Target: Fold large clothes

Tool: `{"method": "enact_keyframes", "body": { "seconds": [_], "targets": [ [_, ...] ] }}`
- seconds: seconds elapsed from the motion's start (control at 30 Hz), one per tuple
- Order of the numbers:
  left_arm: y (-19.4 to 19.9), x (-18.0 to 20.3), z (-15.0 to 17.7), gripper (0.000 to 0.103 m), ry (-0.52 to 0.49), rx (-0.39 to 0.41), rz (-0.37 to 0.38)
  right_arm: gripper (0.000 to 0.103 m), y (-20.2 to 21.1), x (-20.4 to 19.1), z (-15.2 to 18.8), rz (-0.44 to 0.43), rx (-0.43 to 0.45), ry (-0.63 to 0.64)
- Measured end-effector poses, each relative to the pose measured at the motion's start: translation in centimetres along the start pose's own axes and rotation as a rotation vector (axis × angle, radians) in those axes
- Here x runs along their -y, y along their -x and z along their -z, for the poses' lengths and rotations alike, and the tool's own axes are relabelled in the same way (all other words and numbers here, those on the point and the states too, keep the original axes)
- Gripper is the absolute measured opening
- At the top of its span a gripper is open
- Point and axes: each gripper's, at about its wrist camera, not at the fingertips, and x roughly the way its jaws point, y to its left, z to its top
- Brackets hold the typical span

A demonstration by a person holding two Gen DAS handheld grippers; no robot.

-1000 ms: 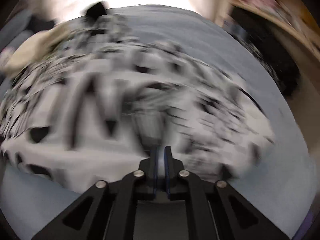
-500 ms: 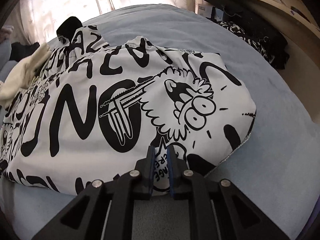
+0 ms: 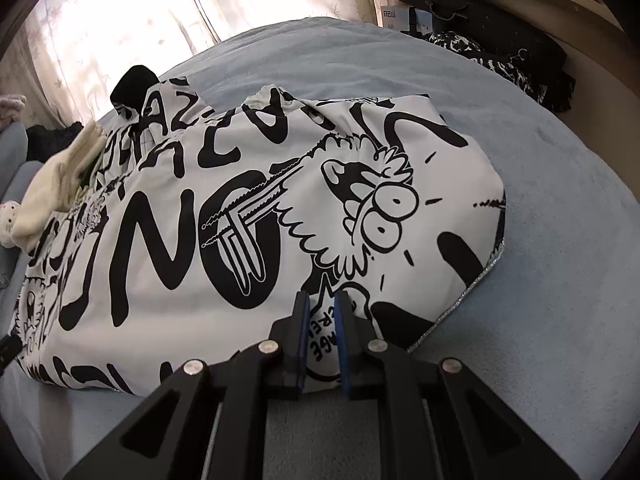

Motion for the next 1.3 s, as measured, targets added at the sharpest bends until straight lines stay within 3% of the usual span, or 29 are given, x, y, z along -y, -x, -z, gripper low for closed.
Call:
{"method": "enact_keyframes", "body": {
  "seconds": [0.13,0.23,0.4,0.53,0.67,0.8,0.97,1.1,1.3],
  "targets": [
    [0.0,3.4,-1.1,0.060,-0.060,0.025,0.056,0.012,0.6,-1.3,-0.5,0.060,-0.031,0.036],
    [-0.8,5.3,-2.1,0.060,-0.091,0.033,0.094,0.012,2.1,-2.3,-1.4,-0.082,-0.018,-0.002],
    [-4.6,7.5,-3.5,0.060,-0.092,-0.024,0.144,0.012,3.2,-6.2,-3.9,-0.199,0.030,0.069],
    [-8.5,7.3,-3.5,0.060,-0.041,-0.086,0.153,0.012,1.2,-10.5,-6.4,-0.258,0.026,0.177],
    [-9.8,7.4,-3.2,0.061,-0.078,-0.066,0.127,0.012,-2.4,-12.9,-8.1,-0.278,-0.044,0.212],
    [-10.3,7.7,-3.1,0.062,-0.122,-0.046,0.103,0.012,-6.9,-14.2,-8.1,-0.220,-0.144,0.243],
    [-10.0,6.8,-4.4,0.062,-0.149,-0.103,0.173,0.013,-6.5,-14.5,-8.6,-0.225,-0.163,0.288],
    [-9.3,4.6,-7.2,0.062,-0.166,-0.133,0.187,0.013,-5.1,-14.8,-10.6,-0.235,-0.166,0.321],
    [-9.6,0.1,-15.9,0.062,-0.112,-0.087,0.099,0.013,-4.0,-15.8,-16.6,-0.266,-0.082,0.298]
  ]
}}
